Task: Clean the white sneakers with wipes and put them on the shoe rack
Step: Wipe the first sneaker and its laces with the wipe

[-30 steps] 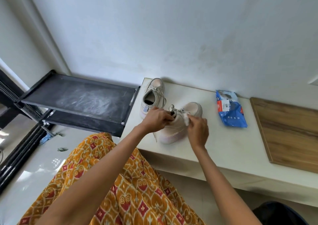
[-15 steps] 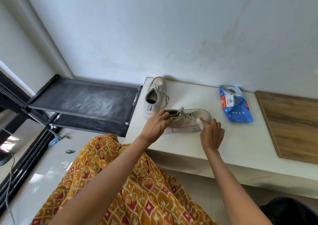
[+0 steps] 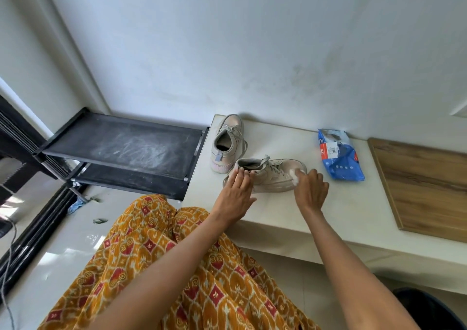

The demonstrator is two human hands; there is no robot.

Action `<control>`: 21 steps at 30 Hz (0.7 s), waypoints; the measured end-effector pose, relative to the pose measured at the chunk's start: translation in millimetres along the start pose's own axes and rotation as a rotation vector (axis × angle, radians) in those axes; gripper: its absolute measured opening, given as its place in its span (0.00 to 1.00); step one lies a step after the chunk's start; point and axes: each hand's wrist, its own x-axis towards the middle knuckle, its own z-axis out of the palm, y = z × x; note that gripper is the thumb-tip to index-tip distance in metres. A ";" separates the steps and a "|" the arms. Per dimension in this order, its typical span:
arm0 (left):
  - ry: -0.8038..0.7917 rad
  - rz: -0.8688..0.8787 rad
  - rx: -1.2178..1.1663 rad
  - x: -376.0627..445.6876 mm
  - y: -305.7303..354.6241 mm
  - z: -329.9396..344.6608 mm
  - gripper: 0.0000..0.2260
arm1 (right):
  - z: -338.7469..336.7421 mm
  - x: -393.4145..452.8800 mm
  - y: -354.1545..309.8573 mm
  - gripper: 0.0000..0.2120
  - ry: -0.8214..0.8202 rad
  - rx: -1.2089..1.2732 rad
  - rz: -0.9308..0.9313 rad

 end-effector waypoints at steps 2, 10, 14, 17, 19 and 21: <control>0.003 -0.014 -0.004 -1.3 3.3 -2.2 0.34 | -8.9 2.9 -24.0 0.18 0.046 0.105 -0.018; 0.038 0.001 0.032 0.0 0.4 -3.7 0.31 | 21.4 -38.3 -17.1 0.20 0.085 0.062 -0.122; 0.096 0.005 0.050 2.9 3.8 -4.2 0.28 | 3.2 -11.5 -3.7 0.18 0.032 0.011 -0.048; 0.136 0.024 0.032 7.1 7.1 -6.7 0.29 | 2.6 -8.7 -27.7 0.17 0.127 0.063 -0.209; 0.150 0.028 0.026 8.6 8.8 -7.1 0.30 | 10.6 -13.4 -38.0 0.16 0.186 0.029 -0.297; 0.172 0.031 0.031 8.5 7.9 -5.6 0.30 | 15.8 -14.3 -28.8 0.14 0.146 -0.008 -0.250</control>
